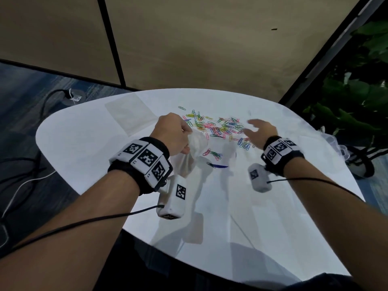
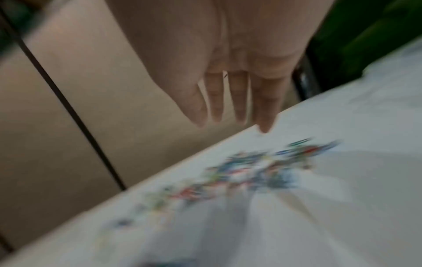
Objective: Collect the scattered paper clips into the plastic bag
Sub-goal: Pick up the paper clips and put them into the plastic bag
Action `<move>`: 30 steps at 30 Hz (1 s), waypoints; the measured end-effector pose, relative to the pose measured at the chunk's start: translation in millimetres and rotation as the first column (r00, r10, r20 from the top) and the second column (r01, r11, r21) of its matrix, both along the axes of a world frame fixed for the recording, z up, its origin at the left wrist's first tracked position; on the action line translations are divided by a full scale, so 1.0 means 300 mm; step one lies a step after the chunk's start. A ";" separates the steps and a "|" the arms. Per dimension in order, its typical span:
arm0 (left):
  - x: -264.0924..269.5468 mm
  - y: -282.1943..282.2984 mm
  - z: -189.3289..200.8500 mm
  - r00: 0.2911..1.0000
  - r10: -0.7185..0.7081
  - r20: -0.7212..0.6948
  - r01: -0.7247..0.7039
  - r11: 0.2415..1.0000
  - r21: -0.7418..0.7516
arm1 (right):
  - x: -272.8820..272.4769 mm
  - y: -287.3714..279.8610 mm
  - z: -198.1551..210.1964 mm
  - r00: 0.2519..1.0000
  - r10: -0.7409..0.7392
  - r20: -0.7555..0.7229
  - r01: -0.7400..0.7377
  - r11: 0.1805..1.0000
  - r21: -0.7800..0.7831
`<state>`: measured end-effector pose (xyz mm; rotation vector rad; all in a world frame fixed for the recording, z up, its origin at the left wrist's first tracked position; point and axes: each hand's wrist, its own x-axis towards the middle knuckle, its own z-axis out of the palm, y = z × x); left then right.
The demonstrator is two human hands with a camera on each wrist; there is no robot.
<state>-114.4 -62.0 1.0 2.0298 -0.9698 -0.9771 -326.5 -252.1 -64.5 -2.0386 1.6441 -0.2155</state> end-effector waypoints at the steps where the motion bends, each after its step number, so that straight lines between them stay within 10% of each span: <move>1: 0.003 -0.002 -0.003 1.000 -0.005 0.002 0.005 1.000 -0.004 | -0.047 -0.041 -0.058 0.991 -0.005 -0.137 0.009 1.000 0.026; 11: 0.010 -0.010 0.003 0.999 -0.034 0.002 0.034 0.999 -0.009 | 0.012 -0.048 -0.225 0.848 0.234 -0.476 -0.205 0.972 0.112; 18: -0.013 -0.006 0.000 0.997 -0.070 0.018 0.070 0.997 -0.007 | 0.053 0.068 -0.205 0.770 0.231 -0.595 -0.357 0.928 -0.101; 25: 0.007 0.002 0.009 0.999 -0.048 -0.004 0.048 0.999 0.000 | -0.050 0.007 -0.148 0.988 -0.137 0.075 0.122 0.978 0.171; 30: -0.009 -0.011 0.002 0.998 -0.058 -0.004 0.058 0.998 0.009 | -0.009 0.075 -0.017 0.603 -0.508 0.615 0.009 0.775 0.632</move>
